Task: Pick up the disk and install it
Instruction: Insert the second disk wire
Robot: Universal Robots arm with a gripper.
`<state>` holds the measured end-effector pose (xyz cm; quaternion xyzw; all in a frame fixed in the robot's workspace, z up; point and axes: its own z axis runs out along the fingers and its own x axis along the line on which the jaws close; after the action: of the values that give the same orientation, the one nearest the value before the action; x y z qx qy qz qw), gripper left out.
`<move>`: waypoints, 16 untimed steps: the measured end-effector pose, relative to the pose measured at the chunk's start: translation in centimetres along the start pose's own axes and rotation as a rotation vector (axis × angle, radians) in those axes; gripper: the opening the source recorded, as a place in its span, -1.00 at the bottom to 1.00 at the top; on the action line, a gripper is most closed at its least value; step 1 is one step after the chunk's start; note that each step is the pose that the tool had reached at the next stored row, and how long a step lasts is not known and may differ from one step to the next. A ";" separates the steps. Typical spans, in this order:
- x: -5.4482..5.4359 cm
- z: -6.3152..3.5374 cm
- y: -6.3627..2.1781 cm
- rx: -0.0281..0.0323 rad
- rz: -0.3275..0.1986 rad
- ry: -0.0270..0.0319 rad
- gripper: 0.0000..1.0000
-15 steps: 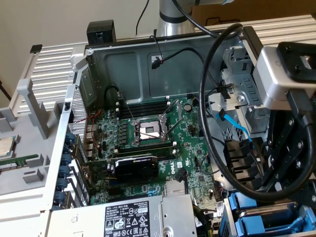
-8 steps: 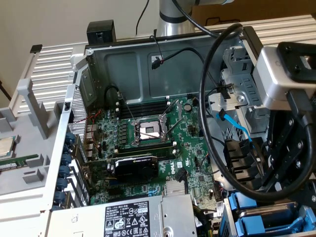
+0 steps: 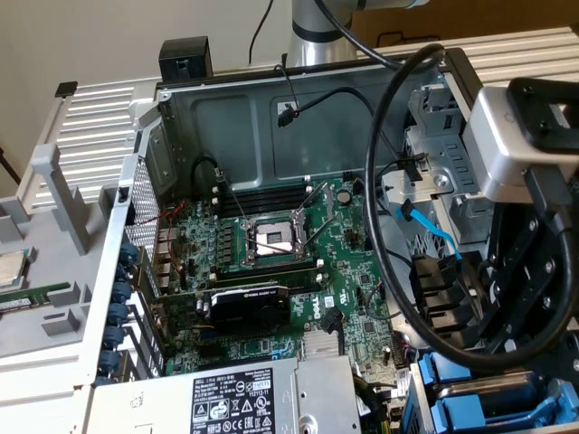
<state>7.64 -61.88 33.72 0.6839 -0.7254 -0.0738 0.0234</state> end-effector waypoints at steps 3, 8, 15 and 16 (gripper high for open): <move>0.0 -0.14 0.02 0.0000 0.000 0.0002 -0.51; -0.1 -0.98 0.14 0.0000 0.000 0.0001 -0.51; -0.2 -2.52 0.36 0.0000 0.000 -0.0001 -0.51; -0.2 -2.74 0.39 0.0000 0.000 0.0001 -0.51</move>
<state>7.64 -61.88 36.49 0.6839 -0.7254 -0.0738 0.0235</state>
